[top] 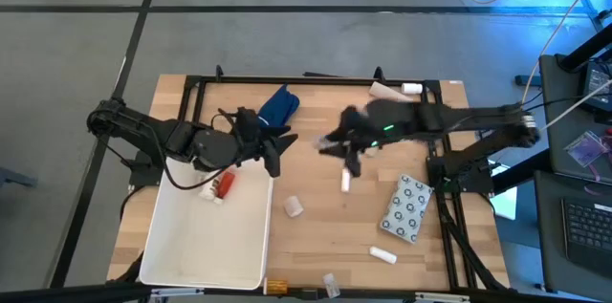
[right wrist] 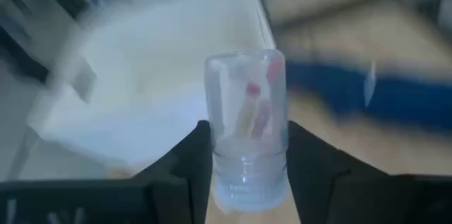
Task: Pick & place medical supplies in basket/bin
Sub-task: Put the top transparent medicine bottle into the white bin
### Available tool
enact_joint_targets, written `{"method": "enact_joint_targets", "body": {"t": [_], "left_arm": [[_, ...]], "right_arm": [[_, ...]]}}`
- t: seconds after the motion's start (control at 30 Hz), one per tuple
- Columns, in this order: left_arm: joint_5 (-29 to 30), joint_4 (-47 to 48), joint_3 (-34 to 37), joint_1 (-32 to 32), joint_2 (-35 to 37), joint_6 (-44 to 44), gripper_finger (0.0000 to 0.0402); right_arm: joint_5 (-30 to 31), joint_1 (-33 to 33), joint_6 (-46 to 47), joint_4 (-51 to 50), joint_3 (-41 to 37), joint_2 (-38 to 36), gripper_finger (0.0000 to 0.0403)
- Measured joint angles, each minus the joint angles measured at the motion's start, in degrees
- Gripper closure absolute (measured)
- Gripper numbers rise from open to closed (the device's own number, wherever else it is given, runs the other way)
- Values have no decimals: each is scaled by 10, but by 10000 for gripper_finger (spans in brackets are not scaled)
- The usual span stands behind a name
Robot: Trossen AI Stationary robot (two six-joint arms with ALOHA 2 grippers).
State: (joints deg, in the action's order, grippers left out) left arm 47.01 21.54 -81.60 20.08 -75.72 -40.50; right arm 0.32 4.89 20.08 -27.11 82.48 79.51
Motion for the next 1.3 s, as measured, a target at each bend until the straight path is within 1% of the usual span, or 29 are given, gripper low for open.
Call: {"method": "enact_joint_targets", "body": {"t": [0.1,0.17,0.23,0.3,0.43,0.5,0.57,0.77,0.93,1.2,1.3], "left_arm": [[-1,-66,0,0,0,31,242],[-4,-100,0,0,0,74,242],[-23,-120,0,0,-1,119,242],[-53,-140,0,0,-2,161,242],[-99,-160,0,-3,-8,225,242],[-112,-171,0,-5,-12,233,242],[-110,-171,0,-7,-13,233,242],[-74,-171,0,-7,-16,233,242],[-64,-170,0,-7,-16,233,242],[-92,-171,0,-7,-16,233,242],[-91,-171,0,-7,-16,233,242]], "right_arm": [[0,0,-23,91,0,-37,261],[0,1,-39,140,1,-50,261],[-6,2,-53,173,1,-54,261],[-19,2,-57,187,1,-54,261],[-24,2,-77,199,1,-43,260],[-30,2,-87,204,1,-34,260],[-36,2,-88,209,0,-26,260],[-49,2,-88,219,0,-8,260],[-49,1,-88,229,0,3,260],[-49,2,-100,230,0,4,260],[-49,2,-100,230,0,5,259]]}}
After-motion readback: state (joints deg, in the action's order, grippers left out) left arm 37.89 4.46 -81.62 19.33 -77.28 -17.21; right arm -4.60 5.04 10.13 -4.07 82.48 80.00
